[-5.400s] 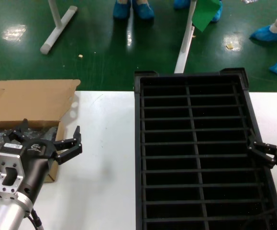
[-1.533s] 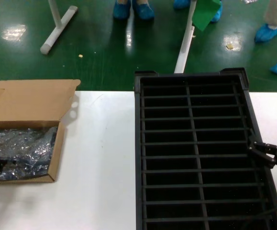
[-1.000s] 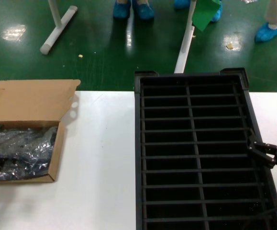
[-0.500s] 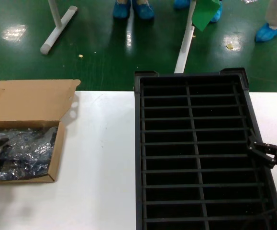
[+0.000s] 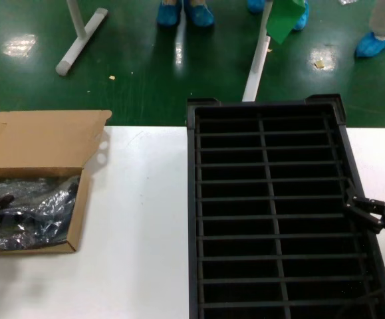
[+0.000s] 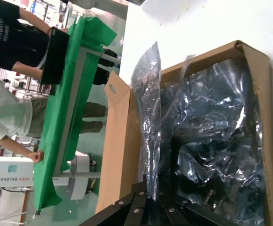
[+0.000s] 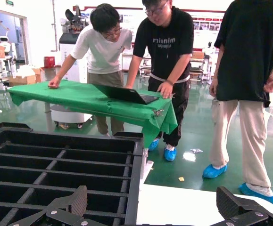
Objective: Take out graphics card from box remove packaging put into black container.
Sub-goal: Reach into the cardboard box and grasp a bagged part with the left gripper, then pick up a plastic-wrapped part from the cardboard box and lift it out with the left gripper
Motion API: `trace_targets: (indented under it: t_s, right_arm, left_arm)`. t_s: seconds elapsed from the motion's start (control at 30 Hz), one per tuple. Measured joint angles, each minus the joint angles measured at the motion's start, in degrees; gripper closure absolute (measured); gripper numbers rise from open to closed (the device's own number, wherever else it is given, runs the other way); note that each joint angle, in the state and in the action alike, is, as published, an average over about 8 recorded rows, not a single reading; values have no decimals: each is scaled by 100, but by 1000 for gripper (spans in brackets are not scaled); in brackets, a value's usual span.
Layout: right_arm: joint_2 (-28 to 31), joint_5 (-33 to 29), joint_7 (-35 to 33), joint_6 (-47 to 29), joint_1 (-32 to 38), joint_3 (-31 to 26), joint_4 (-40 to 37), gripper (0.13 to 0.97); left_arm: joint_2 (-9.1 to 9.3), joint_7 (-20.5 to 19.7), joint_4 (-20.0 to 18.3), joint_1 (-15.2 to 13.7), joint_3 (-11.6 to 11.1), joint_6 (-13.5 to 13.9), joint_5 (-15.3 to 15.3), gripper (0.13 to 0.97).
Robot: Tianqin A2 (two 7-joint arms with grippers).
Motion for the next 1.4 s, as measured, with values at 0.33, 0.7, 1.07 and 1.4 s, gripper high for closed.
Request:
trace_targets:
  t_s: [0.33, 0.7, 1.07, 1.4]
  right_arm:
    - [0, 0, 0, 0, 0, 0, 0, 129]
    - [0, 0, 0, 0, 0, 0, 0, 129]
    - [0, 0, 0, 0, 0, 0, 0, 129]
    - [0, 0, 0, 0, 0, 0, 0, 129]
  left_arm:
    - [-104, -384, -428, 138, 99, -53, 59, 955]
    - [-481, -1659, -2121, 888, 240, -206, 221, 955]
    - [-1403, -3920, -4630, 2166, 211, -381, 416, 955]
    - [-2255, -5449, -5809, 2725, 76, 119, 249, 955]
